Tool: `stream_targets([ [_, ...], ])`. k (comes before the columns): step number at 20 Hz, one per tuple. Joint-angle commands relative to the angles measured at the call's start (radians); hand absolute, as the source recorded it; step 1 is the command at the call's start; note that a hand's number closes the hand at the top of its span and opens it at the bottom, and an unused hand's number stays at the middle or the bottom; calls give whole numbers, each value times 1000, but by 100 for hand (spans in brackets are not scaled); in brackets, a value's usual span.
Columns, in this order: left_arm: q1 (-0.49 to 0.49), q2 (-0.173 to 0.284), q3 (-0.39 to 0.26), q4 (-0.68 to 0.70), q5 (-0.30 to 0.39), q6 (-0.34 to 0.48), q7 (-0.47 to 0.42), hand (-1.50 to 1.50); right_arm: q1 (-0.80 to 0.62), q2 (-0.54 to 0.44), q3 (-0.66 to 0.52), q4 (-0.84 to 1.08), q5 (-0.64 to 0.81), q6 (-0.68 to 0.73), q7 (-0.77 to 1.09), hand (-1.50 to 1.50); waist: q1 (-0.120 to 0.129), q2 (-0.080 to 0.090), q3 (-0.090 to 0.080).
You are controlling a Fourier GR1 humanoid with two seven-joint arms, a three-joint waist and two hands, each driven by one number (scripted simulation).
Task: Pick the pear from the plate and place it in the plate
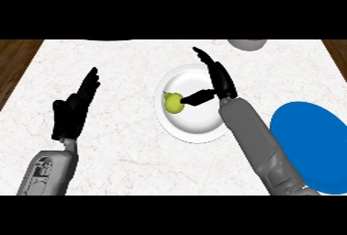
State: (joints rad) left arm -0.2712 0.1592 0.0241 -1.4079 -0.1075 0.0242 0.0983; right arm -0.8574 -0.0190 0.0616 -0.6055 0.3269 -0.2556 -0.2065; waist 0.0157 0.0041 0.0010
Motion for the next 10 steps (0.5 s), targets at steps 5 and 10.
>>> stream_targets([
  [5, -3, 8, 17, 2, 0, -1, 10, 0, 57, -184, -181, -88, -159, 103, -16, -150, -23, -4, -1],
  [10, 4, 7, 20, -7, -6, -1, 3, 0, 155, -306, -245, -80, -217, 222, -117, -150, -16, -1, -1],
])
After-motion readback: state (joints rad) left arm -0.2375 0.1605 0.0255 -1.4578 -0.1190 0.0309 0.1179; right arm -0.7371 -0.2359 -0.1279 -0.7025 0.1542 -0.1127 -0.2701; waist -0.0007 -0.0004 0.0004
